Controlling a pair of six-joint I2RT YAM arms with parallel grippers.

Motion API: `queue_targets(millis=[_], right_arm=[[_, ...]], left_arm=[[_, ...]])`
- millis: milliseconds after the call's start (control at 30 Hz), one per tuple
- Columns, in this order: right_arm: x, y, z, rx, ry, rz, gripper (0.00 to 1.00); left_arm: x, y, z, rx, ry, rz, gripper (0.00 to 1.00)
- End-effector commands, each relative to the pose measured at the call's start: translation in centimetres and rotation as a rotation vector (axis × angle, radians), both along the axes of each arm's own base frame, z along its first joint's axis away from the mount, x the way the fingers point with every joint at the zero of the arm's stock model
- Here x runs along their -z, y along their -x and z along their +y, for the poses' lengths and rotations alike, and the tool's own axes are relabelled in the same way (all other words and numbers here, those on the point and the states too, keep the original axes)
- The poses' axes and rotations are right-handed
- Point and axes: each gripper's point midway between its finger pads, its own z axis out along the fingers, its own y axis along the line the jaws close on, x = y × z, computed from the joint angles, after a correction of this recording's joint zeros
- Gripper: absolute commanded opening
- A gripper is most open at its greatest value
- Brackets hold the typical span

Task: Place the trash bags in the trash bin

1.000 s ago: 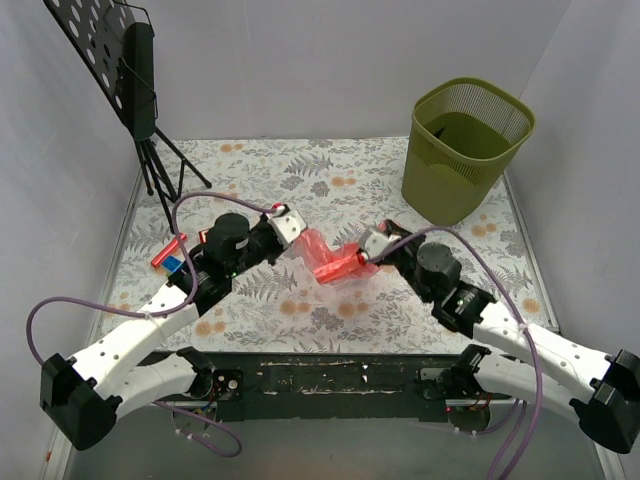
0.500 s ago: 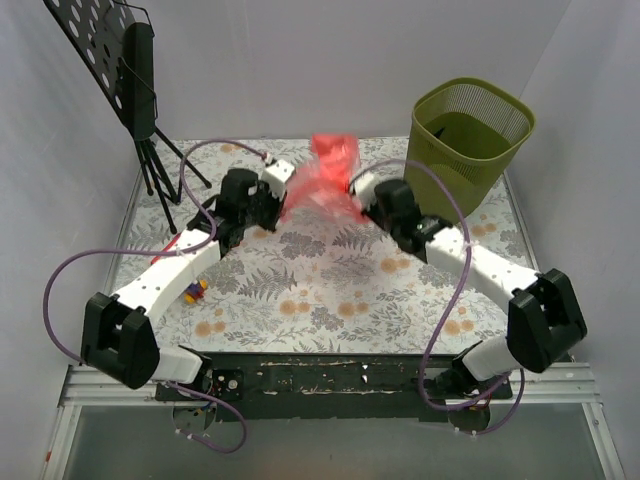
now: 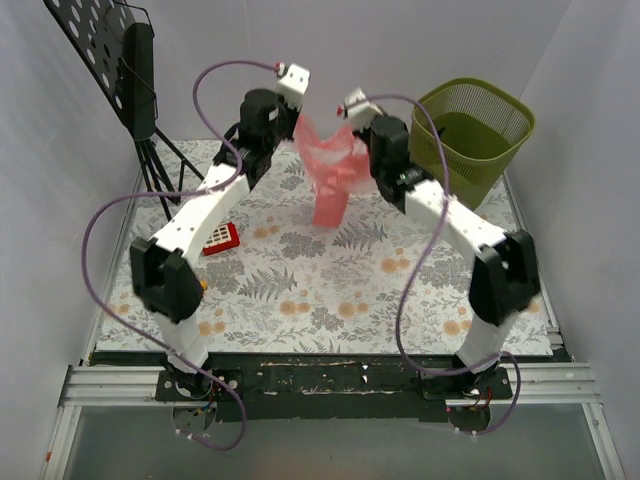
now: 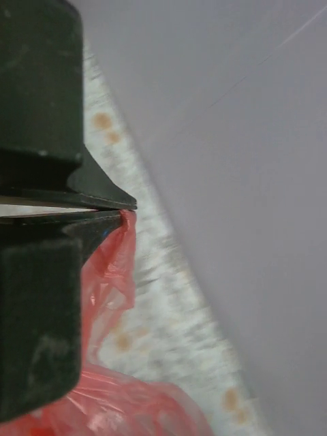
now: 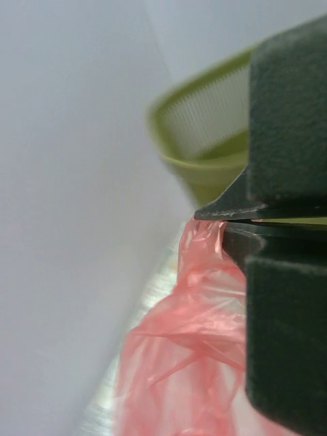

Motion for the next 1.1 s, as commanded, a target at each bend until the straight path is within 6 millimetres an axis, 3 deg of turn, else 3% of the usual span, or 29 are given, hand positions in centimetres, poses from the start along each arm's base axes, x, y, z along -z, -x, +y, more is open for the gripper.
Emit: queue_targets(millis=[0,33,67,100,133,167,200,233,267,300,333,367,400,433,467,500,533,567,633,667,733,867,1000,1067], right_arm=[[-20.2,-7.1,-2.2,0.144,-0.175,-0.473,0.01],[-29.5,-5.2,-3.2,0.136,-0.28,-0.66,0.01],[-33.1,-4.4,-2.3,0.077,-0.294,-0.769,0.01],[-36.5,-1.9,-1.5,0.025,-0.274,-0.884,0.01],[-39.2,1.3,-0.8,0.007,-0.239,-1.0,0.01],[-40.2,3.6,-0.3,0.009,-0.207,-1.067,0.01],[-40.0,5.8,-0.2,-0.004,-0.217,-1.106,0.01],[-40.1,8.8,-1.2,-0.035,-0.26,-1.163,0.01],[-35.8,8.2,0.2,-0.102,-0.228,-1.073,0.01],[-29.5,7.0,1.2,-0.154,-0.168,-0.925,0.01],[-19.0,4.4,3.7,-0.249,0.011,-0.633,0.01],[0.3,5.2,6.3,-0.465,0.357,-0.085,0.01],[14.4,11.8,4.2,-0.599,0.59,0.276,0.01],[20.2,18.0,2.1,-0.687,0.665,0.386,0.01],[22.5,23.6,0.8,-0.826,0.631,0.406,0.01],[21.4,27.0,1.6,-0.946,0.501,0.333,0.01],[18.2,29.5,2.7,-1.03,0.339,0.201,0.01],[15.5,30.7,2.7,-1.065,0.277,0.082,0.01],[13.2,31.6,1.8,-1.082,0.311,-0.022,0.01],[12.6,31.1,1.1,-1.042,0.323,-0.034,0.01],[11.2,30.4,0.3,-0.974,0.306,-0.027,0.01],[8.6,30.1,0.5,-0.933,0.201,0.032,0.01],[4.1,25.6,2.2,-0.709,-0.019,0.029,0.01],[3.9,23.4,3.7,-0.646,-0.074,0.086,0.01]], left_arm=[[-17.3,-5.5,1.5,-0.135,0.071,-0.412,0.0],[-22.8,-4.8,1.7,-0.139,0.132,-0.531,0.0],[-27.4,-3.3,1.7,-0.125,0.185,-0.641,0.0],[-32.0,-0.6,2.0,-0.11,0.224,-0.781,0.0],[-34.9,1.8,1.8,-0.102,0.249,-0.885,0.0],[-37.5,4.9,2.2,-0.094,0.266,-0.988,0.0],[-38.2,7.2,1.9,-0.06,0.258,-1.058,0.0],[-37.6,8.9,1.5,-0.022,0.25,-1.104,0.0],[-35.1,10.3,0.4,0.054,0.245,-1.111,0.0],[-29.9,10.6,-1.7,0.171,0.199,-1.036,0.0],[-21.3,9.8,-5.0,0.348,0.086,-0.85,0.0],[-5.2,10.6,-9.0,0.66,-0.157,-0.453,0.0],[10.5,16.5,-8.5,0.996,-0.484,-0.08,0.0],[19.7,24.7,-5.3,1.182,-0.607,0.287,0.0],[21.8,26.9,-4.0,1.119,-0.559,0.398,0.0],[21.4,27.4,-3.6,1.047,-0.495,0.395,0.0],[20.2,27.6,-3.5,0.995,-0.442,0.335,0.0],[18.8,27.5,-3.4,0.964,-0.407,0.26,0.0],[15.8,27.5,-3.1,0.91,-0.351,0.085,0.0],[14.7,27.8,-2.9,0.895,-0.329,0.026,0.0],[14.4,28.5,-2.5,0.892,-0.316,0.003,0.0],[14.1,28.4,-1.8,0.805,-0.252,0.116,0.0],[11.1,25.8,-2.1,0.612,-0.097,0.167,0.0],[10.3,23.8,-2.6,0.506,-0.028,0.237,0.0]])
